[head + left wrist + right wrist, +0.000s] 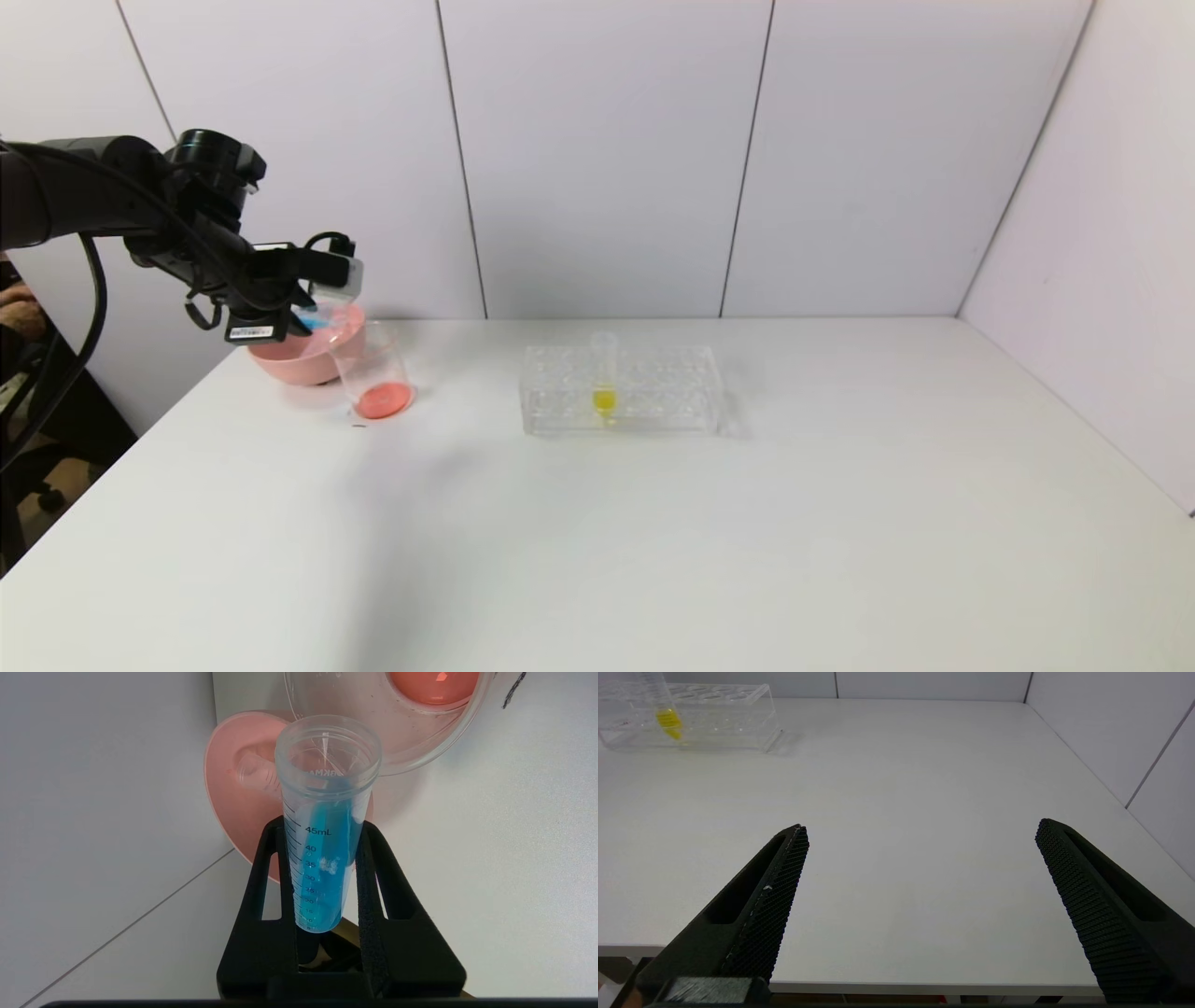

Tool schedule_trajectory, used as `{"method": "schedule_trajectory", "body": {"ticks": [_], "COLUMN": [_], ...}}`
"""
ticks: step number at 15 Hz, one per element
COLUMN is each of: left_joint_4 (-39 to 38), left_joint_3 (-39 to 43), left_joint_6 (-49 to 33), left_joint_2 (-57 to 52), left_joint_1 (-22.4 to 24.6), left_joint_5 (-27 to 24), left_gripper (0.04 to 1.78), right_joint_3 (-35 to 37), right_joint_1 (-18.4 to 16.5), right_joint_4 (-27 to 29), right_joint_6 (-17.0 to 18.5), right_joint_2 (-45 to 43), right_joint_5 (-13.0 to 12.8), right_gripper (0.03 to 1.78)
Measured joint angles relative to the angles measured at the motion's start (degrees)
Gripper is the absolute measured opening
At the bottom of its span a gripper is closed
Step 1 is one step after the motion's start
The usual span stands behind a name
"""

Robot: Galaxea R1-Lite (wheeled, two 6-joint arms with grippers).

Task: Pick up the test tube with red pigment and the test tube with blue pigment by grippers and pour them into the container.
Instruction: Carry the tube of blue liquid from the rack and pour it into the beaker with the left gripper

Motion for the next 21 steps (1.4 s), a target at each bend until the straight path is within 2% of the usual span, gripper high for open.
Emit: {"method": "schedule_trajectory", "body": {"ticks": [13,16,21], "left_joint_4": [-0.16,-0.02,0.54], "left_joint_3": [0.00,0.00,0.00], "left_joint_6": [-1.27,-1.79,-1.90], "left_joint_2": [0.20,0.24,0.39], "left_joint_1": [-1.22,-1.96,-2.73], "left_joint_5": [2.02,5.62,8.66], "left_gripper": [0.38,0.38,0.38], "right_joint_3": [0.00,0.00,0.00], "right_joint_1": [0.00,0.00,0.00], "right_joint_4": [0.00,0.00,-0.02], "right_joint_6": [0.02,0.00,0.02], "right_joint_2": [0.00,0.00,0.00], "right_joint_5": [0.00,0.00,0.00], "right_gripper": [1.77,1.77,1.78]}}
